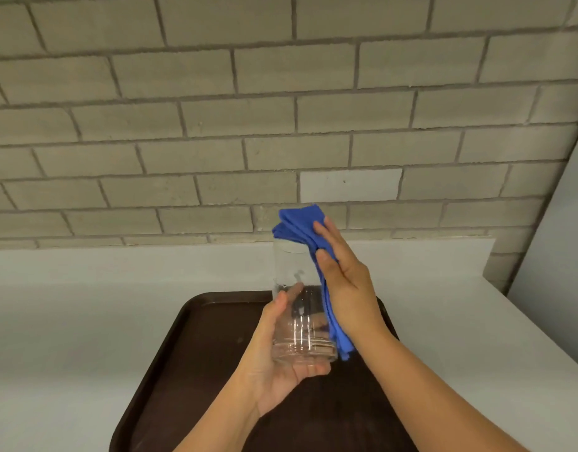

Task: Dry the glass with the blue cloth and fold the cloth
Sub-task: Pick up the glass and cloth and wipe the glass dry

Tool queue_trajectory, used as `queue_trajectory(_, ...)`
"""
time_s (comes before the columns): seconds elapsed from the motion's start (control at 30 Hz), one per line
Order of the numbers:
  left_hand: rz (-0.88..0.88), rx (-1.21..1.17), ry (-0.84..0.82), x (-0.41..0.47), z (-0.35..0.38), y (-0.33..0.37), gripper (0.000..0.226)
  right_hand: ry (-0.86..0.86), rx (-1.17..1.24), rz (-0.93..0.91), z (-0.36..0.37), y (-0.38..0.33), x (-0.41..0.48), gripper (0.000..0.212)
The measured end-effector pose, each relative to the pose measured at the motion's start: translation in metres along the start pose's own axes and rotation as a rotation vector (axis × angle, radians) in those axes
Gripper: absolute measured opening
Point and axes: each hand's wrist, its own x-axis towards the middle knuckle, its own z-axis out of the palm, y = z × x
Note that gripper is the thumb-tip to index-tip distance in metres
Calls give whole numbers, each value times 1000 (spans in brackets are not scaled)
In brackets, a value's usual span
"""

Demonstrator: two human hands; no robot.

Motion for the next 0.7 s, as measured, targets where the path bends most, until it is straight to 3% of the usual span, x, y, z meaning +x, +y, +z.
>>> queue_trajectory(0.13,52,-38,22,5,-8,2,59,13,77,124,12,8,-42,41)
queue_trajectory(0.23,25,4,20,7,-14,5,41,-66,-125,29,20,16,-72,46)
queue_trajectory(0.37,14,21,-6,7,-10,5,48,-64,-195,-24,14,6,-47,38)
queue_trajectory(0.47,18,1,-26,9,-3,6,78,93,56,100,4,-2,-12,38)
queue_trajectory(0.57,-2,31,-24,12,-4,15,88,175,372,382,5,10,-12,38)
queue_trajectory(0.63,-47,103,-51,11,-3,20,80,256,587,543,10,18,-22,36)
queue_trajectory(0.7,-81,219,-55,12,-4,22,50,334,691,633,11,24,-27,35)
